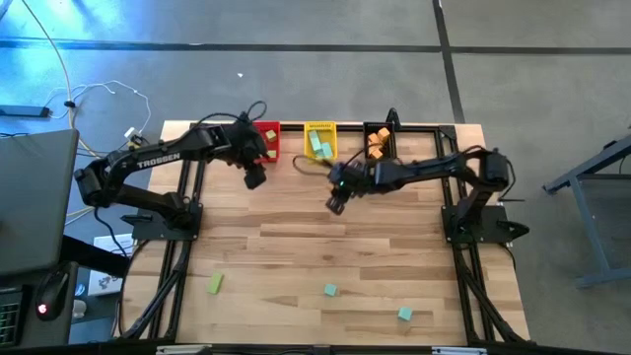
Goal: Sort & place blocks by color
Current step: Put the orange block into the black basket
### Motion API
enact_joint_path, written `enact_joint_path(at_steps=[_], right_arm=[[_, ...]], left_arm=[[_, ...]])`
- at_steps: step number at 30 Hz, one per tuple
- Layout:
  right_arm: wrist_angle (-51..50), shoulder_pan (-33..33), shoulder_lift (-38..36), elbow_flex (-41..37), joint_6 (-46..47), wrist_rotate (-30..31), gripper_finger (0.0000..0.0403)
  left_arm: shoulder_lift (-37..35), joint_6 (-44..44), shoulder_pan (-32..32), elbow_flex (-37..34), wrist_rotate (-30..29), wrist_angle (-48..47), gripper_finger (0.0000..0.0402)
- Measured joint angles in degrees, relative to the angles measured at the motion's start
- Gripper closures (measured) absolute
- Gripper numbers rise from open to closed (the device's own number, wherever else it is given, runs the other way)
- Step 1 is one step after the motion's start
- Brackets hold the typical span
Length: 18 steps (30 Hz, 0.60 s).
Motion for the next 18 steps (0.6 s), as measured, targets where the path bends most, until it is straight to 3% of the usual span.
enact_joint_path(at_steps=[9,14,18], right_arm=[[-8.27,-7.80,-7.12,0.10,-0.07,7.30,0.0295],[-12.11,-12.91,-9.13,0.10,-0.12,7.88,0.0295],[-14.20,-16.67,-8.91,0.11,-1.43,7.81,0.0295]], left_arm=[[0.00,-0.12,-6.97,0.00,0.00,-2.02,0.0206],[0.00,-1.49,-10.82,0.00,0.25,-5.23,0.0206],[0.00,-1.51,-14.21,0.00,3.87,-8.99,0.0206]])
